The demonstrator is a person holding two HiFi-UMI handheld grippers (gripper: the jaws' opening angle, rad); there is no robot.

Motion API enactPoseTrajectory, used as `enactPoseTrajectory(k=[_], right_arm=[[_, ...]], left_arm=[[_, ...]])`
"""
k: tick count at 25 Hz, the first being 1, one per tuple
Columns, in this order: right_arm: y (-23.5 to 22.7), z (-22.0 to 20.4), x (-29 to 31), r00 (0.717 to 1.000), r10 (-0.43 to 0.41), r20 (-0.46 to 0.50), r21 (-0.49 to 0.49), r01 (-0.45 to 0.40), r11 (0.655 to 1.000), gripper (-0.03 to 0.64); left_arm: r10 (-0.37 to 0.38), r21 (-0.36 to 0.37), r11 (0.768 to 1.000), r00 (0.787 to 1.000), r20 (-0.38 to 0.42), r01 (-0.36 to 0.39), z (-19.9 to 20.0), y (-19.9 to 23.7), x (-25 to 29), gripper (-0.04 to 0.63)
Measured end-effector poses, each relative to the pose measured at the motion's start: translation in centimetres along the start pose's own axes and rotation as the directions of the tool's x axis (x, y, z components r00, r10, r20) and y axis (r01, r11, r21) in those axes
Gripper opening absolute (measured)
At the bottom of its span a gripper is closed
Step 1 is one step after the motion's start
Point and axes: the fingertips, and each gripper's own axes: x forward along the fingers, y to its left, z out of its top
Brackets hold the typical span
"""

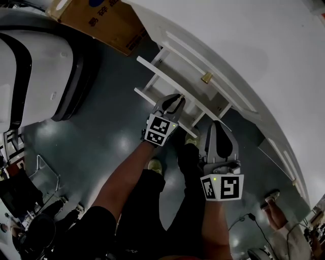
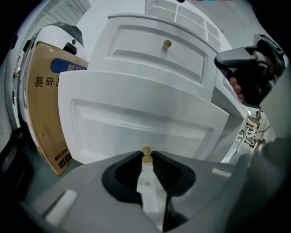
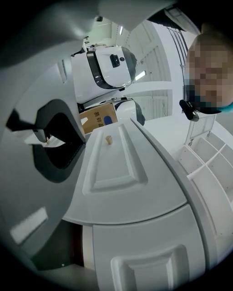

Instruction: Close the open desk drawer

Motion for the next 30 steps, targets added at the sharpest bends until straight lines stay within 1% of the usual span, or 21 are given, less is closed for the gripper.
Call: enactPoseTrajectory(k=[7,12,18,24,28,30], right_arm=[[-1.4,0.1,-0.1,1.0,-0.012,0.001,0.009,0.012,1.0,0.023],[-2.2,0.3,0.0,1.0,-0.029,0.012,0.021,0.029,0.999,0.023],[-2.6,0.4,0.2,0.999,-0.039,0.016,0.033,0.038,0.999,0.023],[-3.2,0.8,-0.2,0.998,-0.056,0.026,0.042,0.055,0.998,0.023],[-3.3,0.9,-0.2,0.998,-0.059,0.03,0.044,0.058,0.997,0.023],[-3.2,0.9,0.0,0.998,-0.055,0.032,0.042,0.053,0.998,0.023]], left_arm=[[0.014,-0.012,1.0,1.0,0.014,-0.013,1.2,0.2,2.1,0.066],[0.006,-0.023,1.0,1.0,0.009,-0.005,1.8,0.3,3.5,0.066],[-0.005,-0.003,1.0,1.0,0.022,0.005,3.0,0.5,4.8,0.066],[-0.004,-0.012,1.0,1.0,0.005,0.004,3.6,0.5,6.1,0.066],[-0.019,-0.017,1.0,0.999,0.03,0.02,3.9,0.4,6.4,0.067],[-0.02,-0.008,1.0,0.999,0.031,0.02,3.9,0.4,6.4,0.067]])
